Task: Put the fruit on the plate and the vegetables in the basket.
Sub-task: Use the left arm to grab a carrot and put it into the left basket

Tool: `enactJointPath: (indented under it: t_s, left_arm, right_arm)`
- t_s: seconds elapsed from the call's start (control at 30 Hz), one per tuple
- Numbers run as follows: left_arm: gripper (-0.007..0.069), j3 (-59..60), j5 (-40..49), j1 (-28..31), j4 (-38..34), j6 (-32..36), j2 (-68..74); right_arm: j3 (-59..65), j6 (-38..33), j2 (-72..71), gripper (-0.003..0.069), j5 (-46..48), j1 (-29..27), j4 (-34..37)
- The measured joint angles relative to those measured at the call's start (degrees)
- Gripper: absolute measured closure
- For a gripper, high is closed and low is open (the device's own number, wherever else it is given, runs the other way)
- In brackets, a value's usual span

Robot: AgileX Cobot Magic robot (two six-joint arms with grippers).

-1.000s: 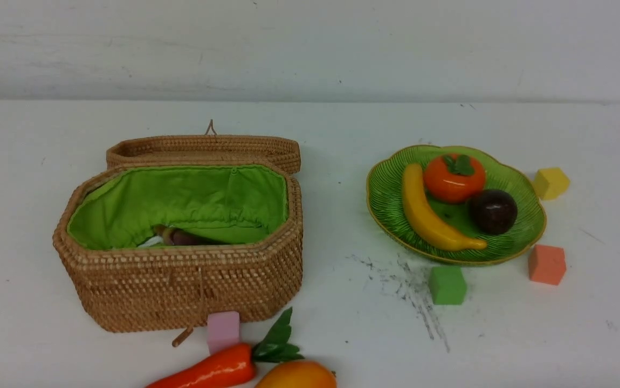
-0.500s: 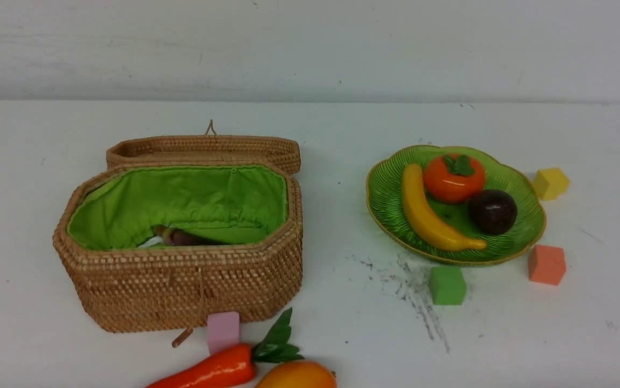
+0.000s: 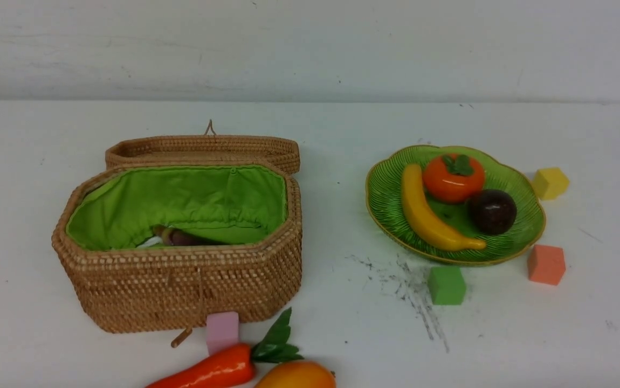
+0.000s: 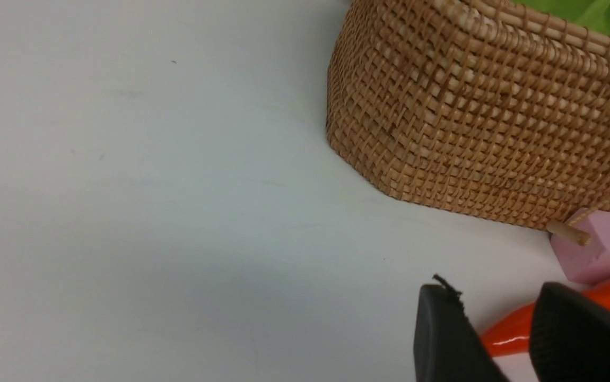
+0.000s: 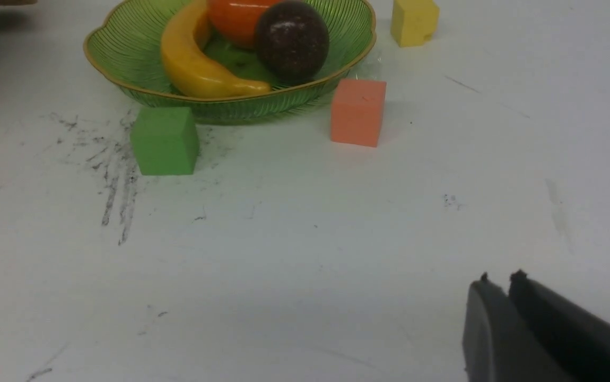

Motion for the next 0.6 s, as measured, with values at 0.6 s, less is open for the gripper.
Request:
enactJointPath:
  t_s: [0.6]
  left_arm:
    - [0.0386,-5.02,-31.67,0.00,-9.48,-10.21,0.00]
  right_arm:
    - [0.00,0.00,0.00,0.0584,0.00,0.00,-0.05]
